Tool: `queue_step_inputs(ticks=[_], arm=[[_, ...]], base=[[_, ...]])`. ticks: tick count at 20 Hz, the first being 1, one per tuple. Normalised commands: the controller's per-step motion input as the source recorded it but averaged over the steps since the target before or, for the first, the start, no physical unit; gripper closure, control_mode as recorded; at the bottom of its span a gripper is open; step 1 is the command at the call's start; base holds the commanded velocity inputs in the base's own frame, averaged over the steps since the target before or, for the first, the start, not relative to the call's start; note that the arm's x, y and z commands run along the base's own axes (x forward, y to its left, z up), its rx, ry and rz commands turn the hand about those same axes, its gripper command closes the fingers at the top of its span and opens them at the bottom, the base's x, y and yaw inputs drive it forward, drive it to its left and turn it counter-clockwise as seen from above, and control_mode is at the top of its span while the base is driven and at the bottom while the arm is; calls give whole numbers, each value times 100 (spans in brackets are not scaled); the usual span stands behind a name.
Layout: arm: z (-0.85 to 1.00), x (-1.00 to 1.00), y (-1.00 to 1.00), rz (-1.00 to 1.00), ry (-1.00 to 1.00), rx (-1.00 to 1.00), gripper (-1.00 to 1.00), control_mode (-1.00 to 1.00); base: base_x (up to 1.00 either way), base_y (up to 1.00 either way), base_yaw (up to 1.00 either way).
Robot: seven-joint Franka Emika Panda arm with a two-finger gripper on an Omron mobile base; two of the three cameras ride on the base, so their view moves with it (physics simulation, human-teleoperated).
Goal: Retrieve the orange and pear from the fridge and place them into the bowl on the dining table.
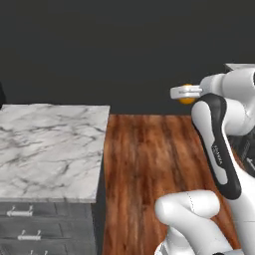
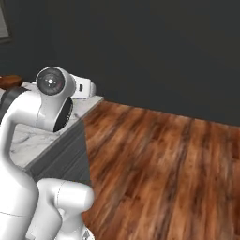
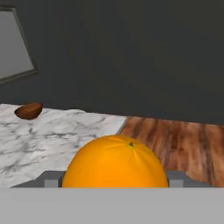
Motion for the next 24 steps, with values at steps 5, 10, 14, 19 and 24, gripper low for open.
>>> queue_step_inputs(ticks=[5, 10, 14, 19, 24], arm=[[0, 0, 0, 0, 0, 0, 100, 100], [0, 0, 0, 0, 0, 0, 100, 100], [0, 0, 0, 0, 0, 0, 100, 100], [0, 0, 0, 0, 0, 0, 100, 100], [0, 0, 0, 0, 0, 0, 100, 100]], base=[[100, -90, 24], [100, -95, 20], [100, -72, 24], [100, -42, 44], [100, -29, 55]])
